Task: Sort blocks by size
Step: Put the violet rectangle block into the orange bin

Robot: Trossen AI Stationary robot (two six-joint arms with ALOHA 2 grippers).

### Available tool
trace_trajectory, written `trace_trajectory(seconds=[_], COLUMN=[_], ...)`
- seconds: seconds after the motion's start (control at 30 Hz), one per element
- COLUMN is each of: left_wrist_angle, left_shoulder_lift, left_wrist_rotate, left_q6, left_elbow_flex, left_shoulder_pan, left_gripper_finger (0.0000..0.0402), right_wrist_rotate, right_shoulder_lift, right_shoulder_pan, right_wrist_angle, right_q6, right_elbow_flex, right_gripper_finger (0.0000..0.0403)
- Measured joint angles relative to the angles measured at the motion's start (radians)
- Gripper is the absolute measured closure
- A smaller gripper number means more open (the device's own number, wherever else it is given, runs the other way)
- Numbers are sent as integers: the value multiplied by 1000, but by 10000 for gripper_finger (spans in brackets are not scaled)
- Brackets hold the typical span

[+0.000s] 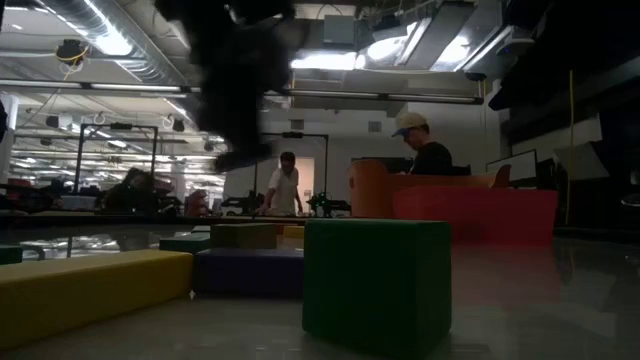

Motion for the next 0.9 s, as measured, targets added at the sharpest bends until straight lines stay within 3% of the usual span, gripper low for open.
trace_trajectory(seconds=[0.3,0.47,0.63,0.9], left_wrist_angle=[872,1212,1345,1323], left_shoulder_lift=[96,188,268,302], left_wrist_rotate=[1,0,0,-27], left_q6=[333,447,536,569], left_elbow_flex=[0,0,0,1], left_shoulder_pan=[161,256,322,367], left_gripper_finger=[311,309,299,236], right_wrist_rotate=[0,27,42,42], right_shoulder_lift=[0,0,0,0], right_shoulder_pan=[0,0,0,0], right_wrist_angle=[-1,-1,-1,-2], right_q6=[0,0,0,0], right_elbow_flex=[0,0,0,0], right_gripper_finger=[194,194,194,194])
